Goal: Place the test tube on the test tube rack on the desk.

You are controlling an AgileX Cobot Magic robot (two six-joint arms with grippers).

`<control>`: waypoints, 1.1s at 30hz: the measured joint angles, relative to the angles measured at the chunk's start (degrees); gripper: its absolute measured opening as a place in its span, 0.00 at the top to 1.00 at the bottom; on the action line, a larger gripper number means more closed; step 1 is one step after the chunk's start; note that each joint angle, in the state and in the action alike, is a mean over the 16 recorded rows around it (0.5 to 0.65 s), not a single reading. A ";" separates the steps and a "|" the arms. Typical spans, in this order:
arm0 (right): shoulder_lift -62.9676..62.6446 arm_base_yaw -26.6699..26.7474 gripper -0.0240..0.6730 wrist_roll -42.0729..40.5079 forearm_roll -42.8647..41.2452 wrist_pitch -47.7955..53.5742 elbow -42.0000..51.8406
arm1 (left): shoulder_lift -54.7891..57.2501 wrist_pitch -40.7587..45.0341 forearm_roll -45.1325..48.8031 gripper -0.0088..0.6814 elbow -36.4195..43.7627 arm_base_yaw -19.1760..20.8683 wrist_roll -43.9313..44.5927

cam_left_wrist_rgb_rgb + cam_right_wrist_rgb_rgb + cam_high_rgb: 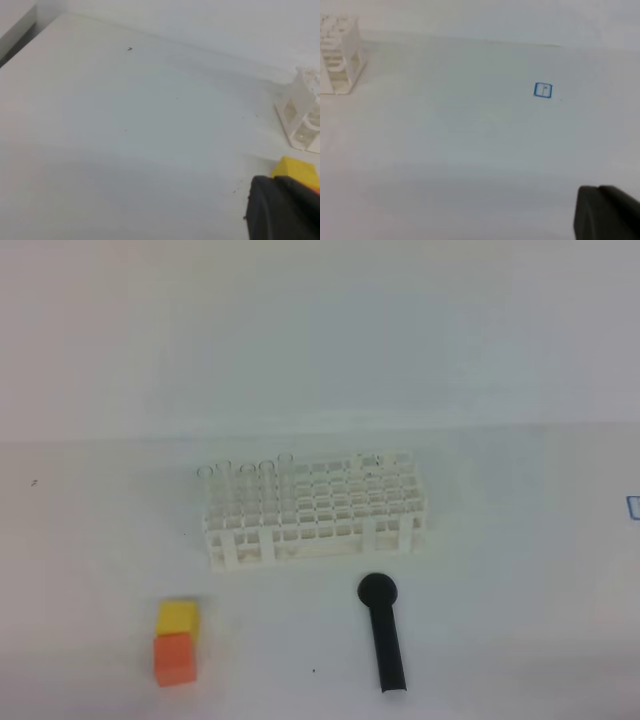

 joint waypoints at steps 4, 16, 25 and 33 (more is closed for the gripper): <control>-0.58 0.00 0.97 0.00 0.00 0.00 0.00 | 0.00 0.10 -0.02 0.99 0.00 -0.31 -0.32; -0.92 0.00 0.97 0.00 0.00 0.00 0.00 | 0.04 0.23 0.00 0.99 0.00 -0.46 -0.46; -0.92 0.00 0.97 0.00 0.00 0.00 0.00 | 0.04 0.23 0.00 0.99 0.00 -0.46 -0.46; -0.92 0.00 0.97 0.00 0.00 0.00 0.00 | 0.04 0.24 0.00 0.99 0.00 -0.46 -0.46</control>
